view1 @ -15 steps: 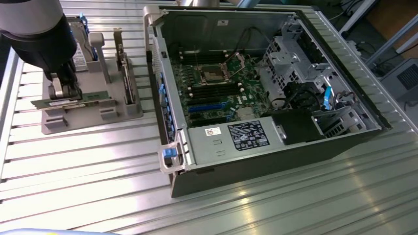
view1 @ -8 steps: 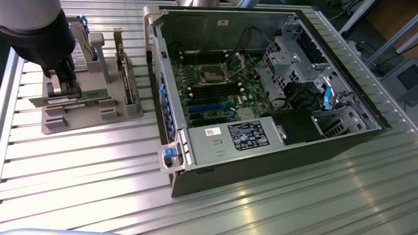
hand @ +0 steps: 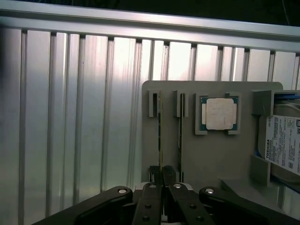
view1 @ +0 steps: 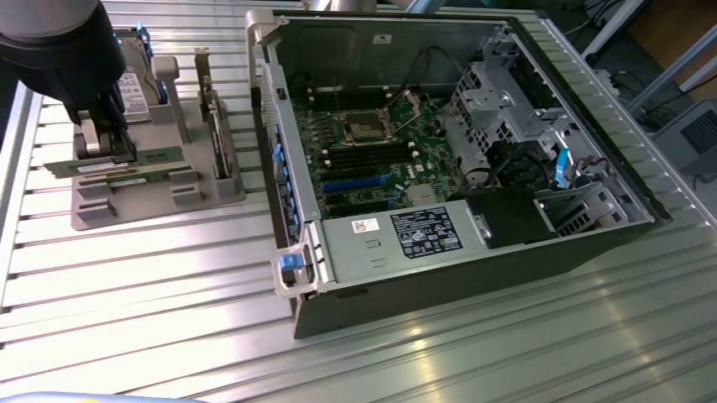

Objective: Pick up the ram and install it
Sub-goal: 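Pick up the ram and move it above insertion slot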

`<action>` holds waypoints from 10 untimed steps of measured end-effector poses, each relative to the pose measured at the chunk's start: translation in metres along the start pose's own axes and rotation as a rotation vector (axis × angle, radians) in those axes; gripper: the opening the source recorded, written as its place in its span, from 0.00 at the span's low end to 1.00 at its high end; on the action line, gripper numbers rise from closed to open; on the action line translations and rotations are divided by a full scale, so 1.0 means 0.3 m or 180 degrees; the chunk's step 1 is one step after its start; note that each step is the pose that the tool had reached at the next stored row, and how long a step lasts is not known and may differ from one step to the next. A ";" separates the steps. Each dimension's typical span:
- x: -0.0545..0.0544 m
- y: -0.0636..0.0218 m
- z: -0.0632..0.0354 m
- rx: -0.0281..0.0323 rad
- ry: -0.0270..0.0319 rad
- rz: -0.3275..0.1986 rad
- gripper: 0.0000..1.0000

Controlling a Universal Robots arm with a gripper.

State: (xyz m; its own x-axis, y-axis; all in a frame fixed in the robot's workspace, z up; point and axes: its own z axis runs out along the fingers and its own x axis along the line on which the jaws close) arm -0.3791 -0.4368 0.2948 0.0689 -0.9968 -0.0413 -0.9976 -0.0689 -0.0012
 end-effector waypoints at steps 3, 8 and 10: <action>0.000 0.000 -0.007 0.0000 0.0000 0.0000 0.12; -0.001 0.000 -0.028 0.0000 0.0000 0.0000 0.12; -0.001 0.000 -0.033 0.0000 0.0000 0.0000 0.12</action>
State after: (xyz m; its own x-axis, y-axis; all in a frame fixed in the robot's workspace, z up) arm -0.3791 -0.4368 0.3048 0.0688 -0.9968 -0.0413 -0.9976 -0.0688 -0.0012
